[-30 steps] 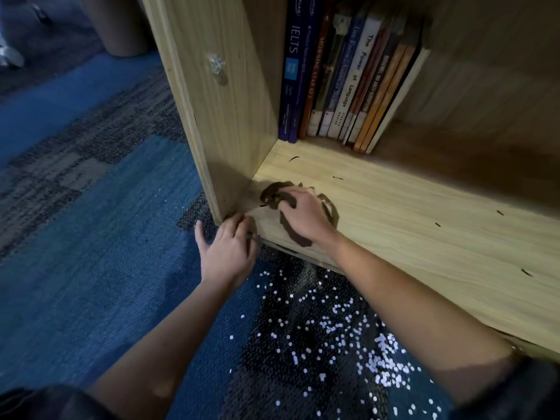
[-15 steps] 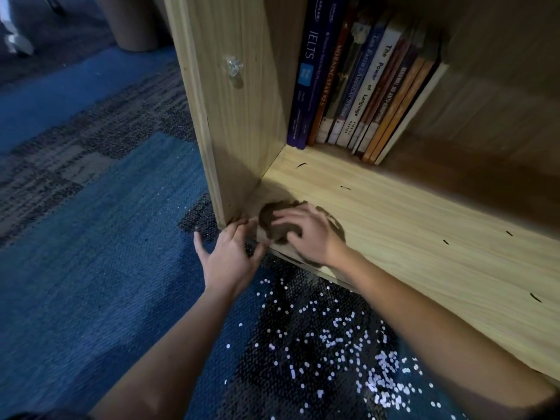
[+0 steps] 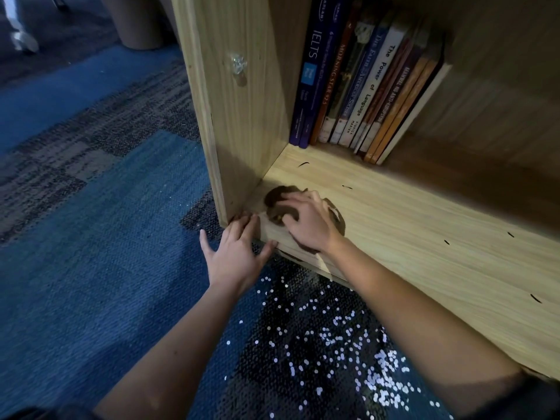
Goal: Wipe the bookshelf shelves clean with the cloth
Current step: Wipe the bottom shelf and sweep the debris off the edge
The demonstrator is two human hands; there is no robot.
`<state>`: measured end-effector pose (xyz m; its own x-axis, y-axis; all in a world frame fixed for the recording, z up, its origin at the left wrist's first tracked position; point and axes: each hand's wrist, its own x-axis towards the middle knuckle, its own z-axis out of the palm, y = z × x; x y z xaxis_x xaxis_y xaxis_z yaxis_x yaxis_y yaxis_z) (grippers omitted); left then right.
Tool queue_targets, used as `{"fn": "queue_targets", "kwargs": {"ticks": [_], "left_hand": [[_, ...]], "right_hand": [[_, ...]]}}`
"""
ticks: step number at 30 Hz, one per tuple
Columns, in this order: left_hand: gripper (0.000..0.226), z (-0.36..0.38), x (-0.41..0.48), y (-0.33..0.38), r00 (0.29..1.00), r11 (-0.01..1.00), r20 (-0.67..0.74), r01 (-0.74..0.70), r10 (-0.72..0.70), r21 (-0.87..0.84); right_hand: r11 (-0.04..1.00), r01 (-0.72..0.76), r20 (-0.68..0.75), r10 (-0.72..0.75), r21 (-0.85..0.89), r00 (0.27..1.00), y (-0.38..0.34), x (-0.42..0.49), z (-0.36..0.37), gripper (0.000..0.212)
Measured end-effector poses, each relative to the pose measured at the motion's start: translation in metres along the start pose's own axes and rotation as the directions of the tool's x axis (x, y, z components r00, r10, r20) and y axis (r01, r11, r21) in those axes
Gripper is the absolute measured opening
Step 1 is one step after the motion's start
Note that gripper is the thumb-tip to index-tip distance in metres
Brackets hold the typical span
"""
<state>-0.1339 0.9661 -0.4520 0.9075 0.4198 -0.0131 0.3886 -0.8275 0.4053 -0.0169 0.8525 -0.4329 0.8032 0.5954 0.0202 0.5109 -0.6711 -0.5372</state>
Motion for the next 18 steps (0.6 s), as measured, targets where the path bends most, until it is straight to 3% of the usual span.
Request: {"fn": "queue_targets", "kwargs": {"ticks": [3,9,14,18], "left_hand": [[0.065,0.0,0.0,0.0,1.0,1.0,-0.001,0.005,-0.005,0.004],[0.067,-0.001,0.0,0.0,1.0,1.0,0.004,0.0,0.001,-0.011],[0.065,0.001,-0.001,0.0,1.0,1.0,-0.005,0.001,-0.001,0.013],[0.067,0.002,-0.002,0.001,1.0,1.0,-0.012,-0.008,0.008,0.012]], "right_hand": [[0.99,0.141,0.106,-0.141,0.0,0.984,0.0,-0.015,0.009,0.037],[0.999,-0.029,-0.078,0.026,-0.042,0.997,0.016,0.008,-0.007,0.034],[0.986,0.162,0.09,-0.165,0.03,0.982,0.012,-0.026,0.003,0.034],[0.998,0.049,-0.038,-0.05,-0.034,0.998,0.023,-0.003,-0.01,0.033]]}}
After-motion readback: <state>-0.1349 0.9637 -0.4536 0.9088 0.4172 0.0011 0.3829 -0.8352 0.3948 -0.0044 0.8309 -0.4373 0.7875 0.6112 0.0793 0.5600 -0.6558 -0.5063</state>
